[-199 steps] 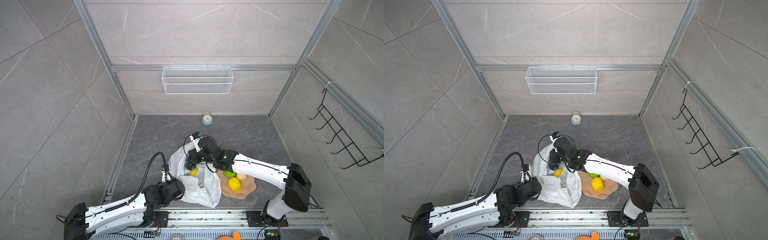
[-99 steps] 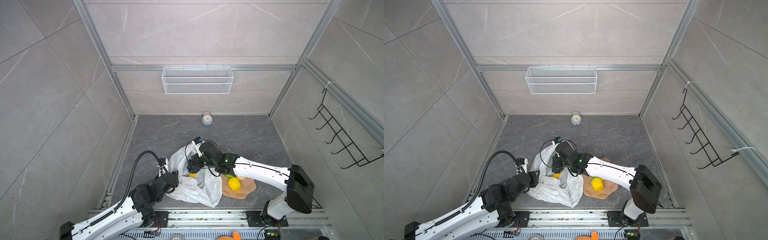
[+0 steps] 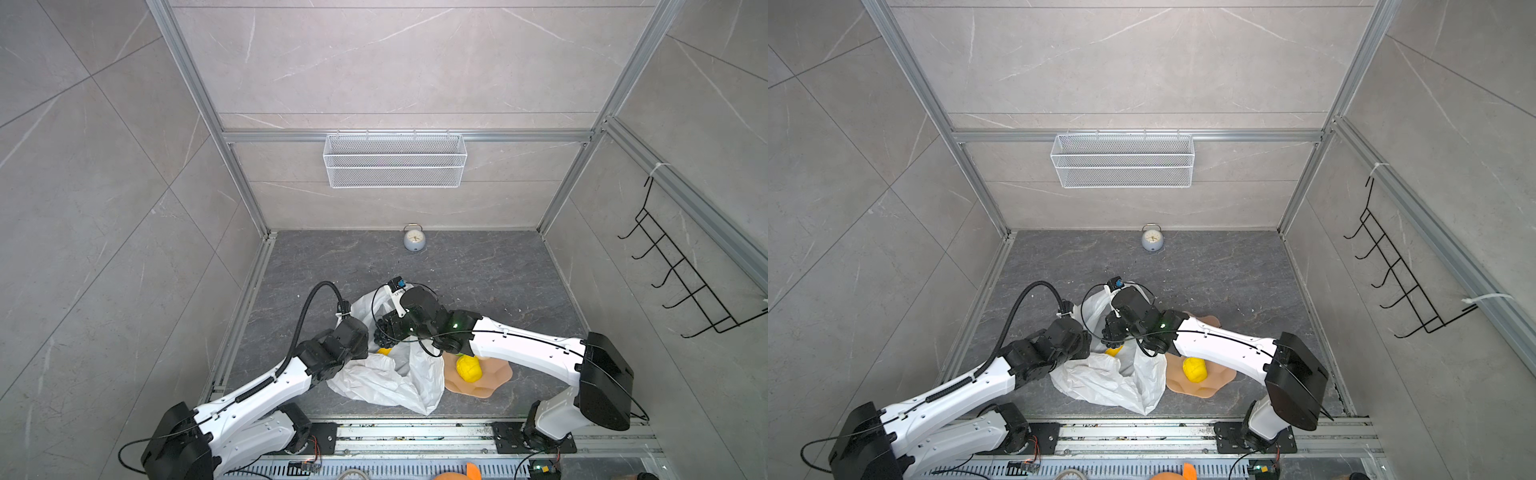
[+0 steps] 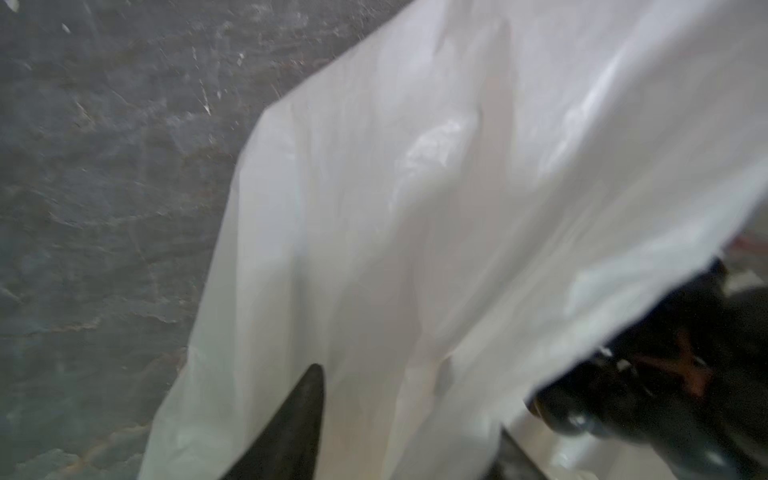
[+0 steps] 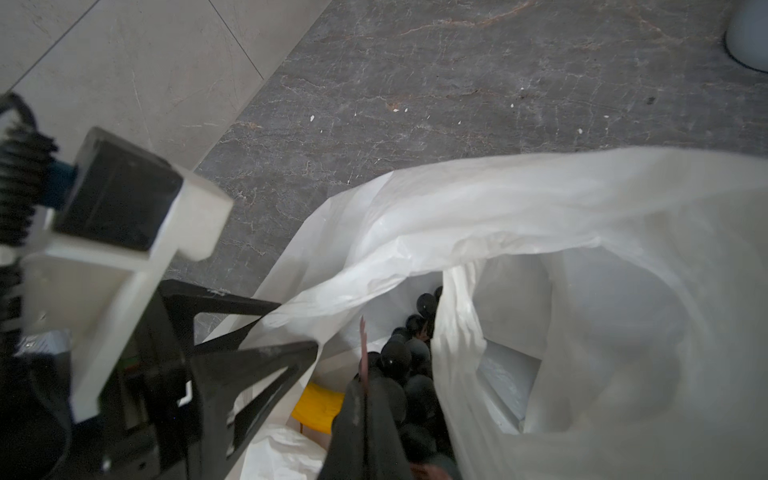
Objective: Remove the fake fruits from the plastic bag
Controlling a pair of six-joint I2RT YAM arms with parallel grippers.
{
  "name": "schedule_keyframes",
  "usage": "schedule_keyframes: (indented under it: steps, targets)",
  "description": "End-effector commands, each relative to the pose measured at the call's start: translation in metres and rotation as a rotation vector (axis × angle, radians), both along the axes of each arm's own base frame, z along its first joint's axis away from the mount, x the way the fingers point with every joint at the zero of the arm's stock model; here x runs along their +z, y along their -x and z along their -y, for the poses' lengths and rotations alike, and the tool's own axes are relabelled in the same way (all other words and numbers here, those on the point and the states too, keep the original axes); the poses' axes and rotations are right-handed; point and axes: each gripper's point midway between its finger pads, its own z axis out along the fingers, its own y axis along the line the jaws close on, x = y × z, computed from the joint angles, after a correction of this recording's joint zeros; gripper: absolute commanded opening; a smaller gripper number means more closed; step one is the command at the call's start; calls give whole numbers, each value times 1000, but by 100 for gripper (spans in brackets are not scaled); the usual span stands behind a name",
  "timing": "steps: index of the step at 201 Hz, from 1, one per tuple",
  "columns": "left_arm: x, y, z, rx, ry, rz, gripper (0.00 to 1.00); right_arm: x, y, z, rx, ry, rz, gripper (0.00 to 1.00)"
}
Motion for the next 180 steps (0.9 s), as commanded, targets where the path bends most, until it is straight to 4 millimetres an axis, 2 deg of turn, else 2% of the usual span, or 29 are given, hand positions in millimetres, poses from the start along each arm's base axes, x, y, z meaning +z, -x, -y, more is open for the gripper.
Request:
schedule_keyframes:
  steps: [1, 16, 27, 35, 47, 101, 146, 180]
  targets:
    - [20, -20, -10, 98, -58, 61, 31, 26, 7, -5, 21, -81, 33, 0]
    - [23, -27, -2, 87, -35, 76, 24, 34, 13, -6, 41, -92, 46, 0]
    - [22, -31, 0, 94, -33, 77, 16, 44, 16, -6, 51, -101, 59, 0]
    - [18, -31, 3, 88, -26, 51, 8, 51, 17, -4, 52, -109, 66, 0]
    - [13, -31, 1, 97, -35, 36, 3, 64, 19, 0, 54, -128, 78, 0]
    - [-2, -31, -6, 119, -31, -20, 0, 107, 28, 21, 32, -204, 128, 0]
    - [-14, -30, -10, 127, -52, -46, 0, 147, 29, 44, -19, -166, 148, 0]
    - [-18, -31, -11, 131, -54, -41, 0, 166, 26, 72, -92, -142, 179, 0]
